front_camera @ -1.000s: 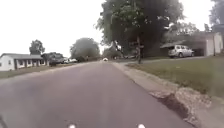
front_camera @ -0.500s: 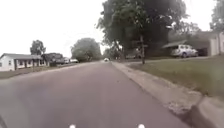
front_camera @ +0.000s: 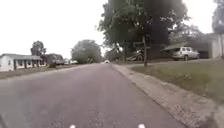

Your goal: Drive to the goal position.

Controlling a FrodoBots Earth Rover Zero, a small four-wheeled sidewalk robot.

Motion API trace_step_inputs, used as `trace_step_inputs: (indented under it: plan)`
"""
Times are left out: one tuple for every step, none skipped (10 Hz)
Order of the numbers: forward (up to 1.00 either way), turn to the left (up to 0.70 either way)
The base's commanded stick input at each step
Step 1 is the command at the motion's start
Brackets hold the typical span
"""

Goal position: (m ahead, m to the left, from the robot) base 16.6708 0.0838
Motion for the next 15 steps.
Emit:
trace_step_inputs:
  plan:
    - [1.0,-0.06]
    - [1.0,-0.16]
    - [1.0,-0.2]
    - [1.0,-0.22]
    - [1.0,0.0]
    - [1.0,0.0]
    - [1.0,0.0]
    - [1.0,0.0]
    - [1.0,0.0]
    - [1.0,0.0]
    - [1.0,0.0]
    - [1.0,0.0]
    - [1.0,0.0]
    - [1.0,0.0]
    - [1.0,0.0]
